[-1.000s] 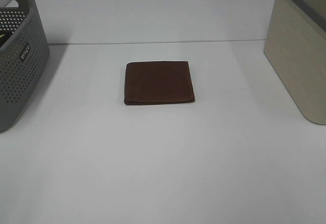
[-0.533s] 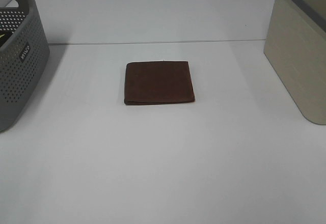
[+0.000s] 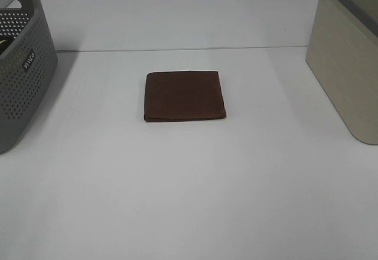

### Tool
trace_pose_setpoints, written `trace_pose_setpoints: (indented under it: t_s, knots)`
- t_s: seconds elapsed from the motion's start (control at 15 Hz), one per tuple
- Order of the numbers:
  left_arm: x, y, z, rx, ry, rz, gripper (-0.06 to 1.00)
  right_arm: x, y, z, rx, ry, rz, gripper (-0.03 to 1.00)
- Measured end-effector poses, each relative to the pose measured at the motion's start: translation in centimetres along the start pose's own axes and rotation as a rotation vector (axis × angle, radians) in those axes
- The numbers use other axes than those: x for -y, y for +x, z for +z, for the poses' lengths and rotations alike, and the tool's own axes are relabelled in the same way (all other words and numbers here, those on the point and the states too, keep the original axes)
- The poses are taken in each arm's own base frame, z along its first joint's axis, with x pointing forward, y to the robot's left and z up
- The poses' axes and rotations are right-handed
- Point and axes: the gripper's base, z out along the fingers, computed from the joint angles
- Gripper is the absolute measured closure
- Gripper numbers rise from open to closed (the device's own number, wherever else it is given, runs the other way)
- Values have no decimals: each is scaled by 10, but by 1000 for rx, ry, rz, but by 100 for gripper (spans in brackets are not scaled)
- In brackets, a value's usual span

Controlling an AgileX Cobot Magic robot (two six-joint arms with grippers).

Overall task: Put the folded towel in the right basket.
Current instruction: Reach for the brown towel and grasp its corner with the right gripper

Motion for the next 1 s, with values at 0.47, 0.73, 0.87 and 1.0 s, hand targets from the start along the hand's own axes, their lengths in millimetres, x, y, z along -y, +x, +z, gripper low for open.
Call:
trace_pose_setpoints:
  t_s: [0.47,0.73,0.87,1.0]
  knots:
    - [0,0,0,0,0,0,-3,8,-88,46,-13,-13,45,28]
    - [0,0,0,0,0,0,-3,10,-167,119,-151,-119,117,28]
    - [0,0,0,0,0,0,-3,10,-196,161,-209,-174,105,28]
    - [0,0,0,0,0,0,-3,12,-217,202,-264,-211,101,28]
